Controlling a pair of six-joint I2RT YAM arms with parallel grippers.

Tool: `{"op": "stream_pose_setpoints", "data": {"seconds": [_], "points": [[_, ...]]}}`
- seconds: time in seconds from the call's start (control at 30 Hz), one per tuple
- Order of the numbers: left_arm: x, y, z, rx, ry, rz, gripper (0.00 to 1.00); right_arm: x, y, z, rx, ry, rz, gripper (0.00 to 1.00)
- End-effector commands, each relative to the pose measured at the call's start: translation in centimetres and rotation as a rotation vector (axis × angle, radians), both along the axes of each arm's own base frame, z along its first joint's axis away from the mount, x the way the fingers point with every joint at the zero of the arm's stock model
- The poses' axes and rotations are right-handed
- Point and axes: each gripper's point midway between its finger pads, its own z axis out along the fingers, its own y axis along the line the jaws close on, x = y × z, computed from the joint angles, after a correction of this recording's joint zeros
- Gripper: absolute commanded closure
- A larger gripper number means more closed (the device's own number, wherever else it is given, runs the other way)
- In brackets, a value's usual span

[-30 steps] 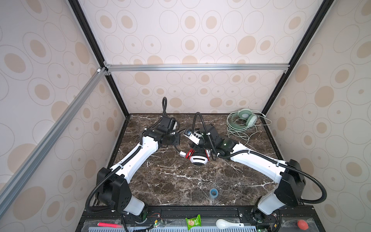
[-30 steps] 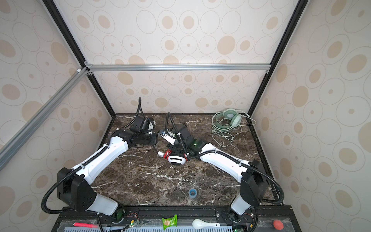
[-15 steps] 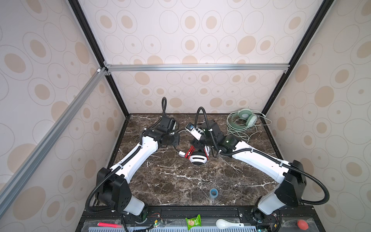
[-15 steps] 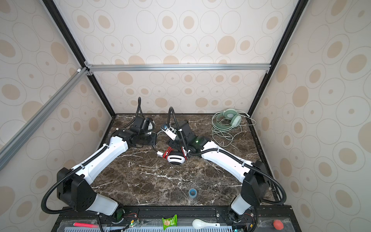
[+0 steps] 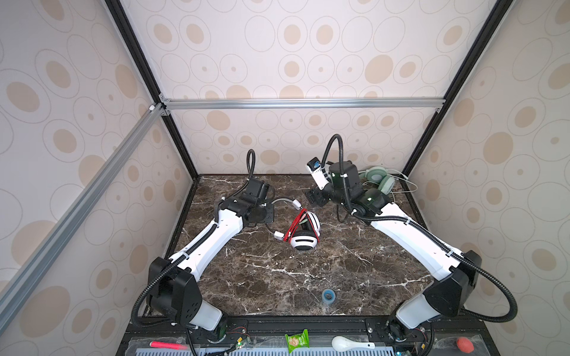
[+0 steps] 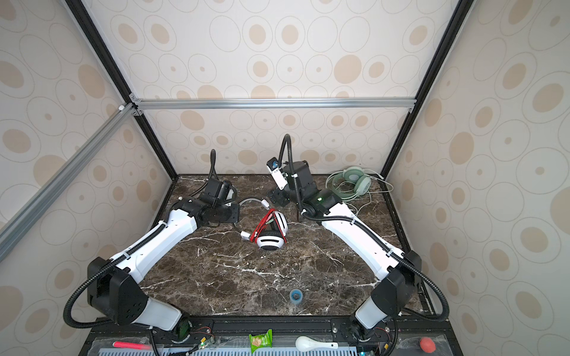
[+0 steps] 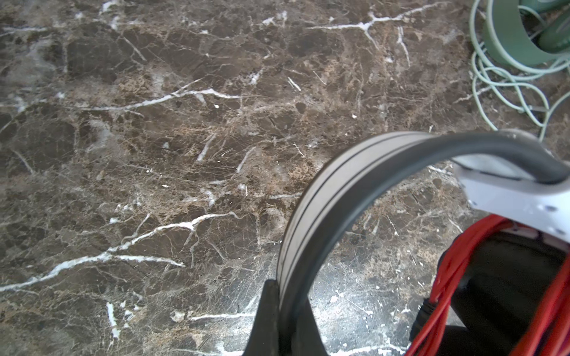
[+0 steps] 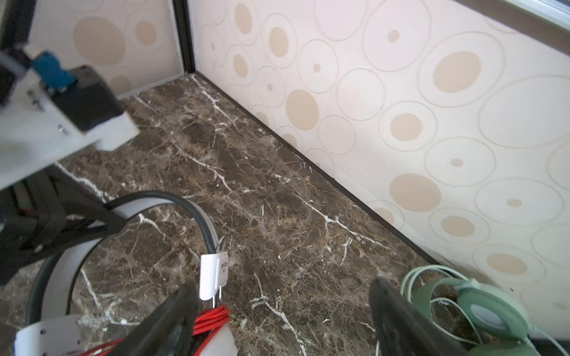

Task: Wrap the headphones
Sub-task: 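Release the headphones and draw the right gripper back toward the green headphones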

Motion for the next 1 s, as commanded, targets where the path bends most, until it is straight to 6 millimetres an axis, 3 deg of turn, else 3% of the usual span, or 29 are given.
{"op": "stream_pose_setpoints", "data": {"seconds": [0.0,0.23,0.43,0.57,0.8,0.97], "points": [[1.2,0.5,1.3,-0.064,-0.064,0.102,1.00,-1.1,-1.9,-0.1,0.028,0.073,-0.068,0.00],[3.9,1.3,-0.4,-0.068,-0.061,0.178,1.00,-3.5,-4.0,-1.2,0.070,0.161,-0.104,0.00],[8.4,3.0,-3.6,-0.064,-0.002,0.235,1.00,-4.5,-5.8,-2.4,0.061,0.195,-0.159,0.00],[12.3,4.6,-4.5,-0.061,0.000,0.271,1.00,-4.4,-6.6,-1.7,0.061,0.200,-0.179,0.00],[18.6,6.5,-6.2,-0.080,0.014,0.302,0.96,-3.6,-6.7,-2.8,0.058,0.233,-0.214,0.00],[21.3,7.8,-7.6,-0.119,0.028,0.334,0.93,-2.4,-6.2,-2.7,0.046,0.225,-0.218,0.00]]}}
